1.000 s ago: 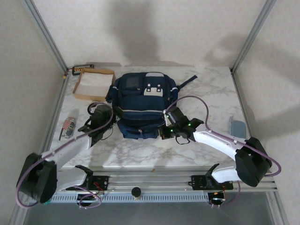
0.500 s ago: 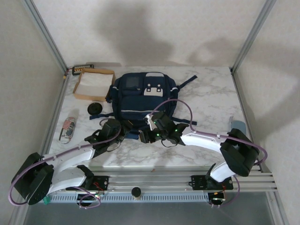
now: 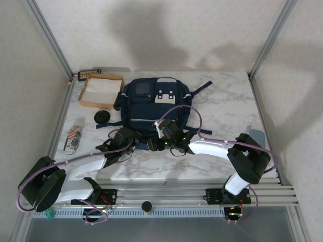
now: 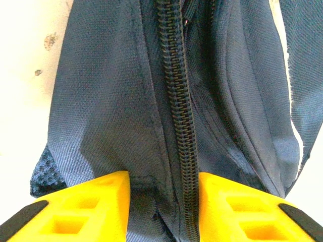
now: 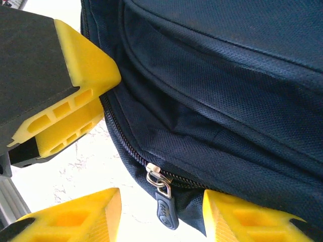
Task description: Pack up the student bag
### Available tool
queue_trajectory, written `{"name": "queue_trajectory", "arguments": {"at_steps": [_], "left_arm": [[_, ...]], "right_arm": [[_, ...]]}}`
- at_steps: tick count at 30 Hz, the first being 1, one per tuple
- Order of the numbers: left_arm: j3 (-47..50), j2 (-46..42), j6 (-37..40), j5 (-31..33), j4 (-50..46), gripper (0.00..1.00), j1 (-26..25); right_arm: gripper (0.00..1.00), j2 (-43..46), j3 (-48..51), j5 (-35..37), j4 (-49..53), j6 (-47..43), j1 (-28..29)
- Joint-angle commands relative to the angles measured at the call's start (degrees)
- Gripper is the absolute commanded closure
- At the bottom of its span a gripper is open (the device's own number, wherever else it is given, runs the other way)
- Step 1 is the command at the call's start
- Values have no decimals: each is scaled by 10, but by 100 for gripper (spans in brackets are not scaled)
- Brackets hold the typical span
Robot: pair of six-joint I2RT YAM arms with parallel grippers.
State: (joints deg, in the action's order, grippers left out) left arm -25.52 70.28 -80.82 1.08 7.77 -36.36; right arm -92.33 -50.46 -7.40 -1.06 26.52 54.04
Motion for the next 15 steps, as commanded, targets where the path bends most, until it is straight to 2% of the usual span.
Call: {"name": "queue_trajectory", "arguments": {"at_steps": [1, 5, 8, 15], "left_arm": [[-32, 11, -2, 16, 4, 69, -5], [-42, 18, 3, 16, 2, 77, -6], [-42, 22, 4, 14, 4, 82, -6], [-43, 17, 5, 18, 0, 89, -6]], "right_arm": [[53, -26, -7, 31, 8, -6, 5], [55, -17, -1, 17, 5, -5, 15], [52, 3, 11, 46, 15, 5, 17], [59, -54, -8, 31, 7, 7, 20]]}}
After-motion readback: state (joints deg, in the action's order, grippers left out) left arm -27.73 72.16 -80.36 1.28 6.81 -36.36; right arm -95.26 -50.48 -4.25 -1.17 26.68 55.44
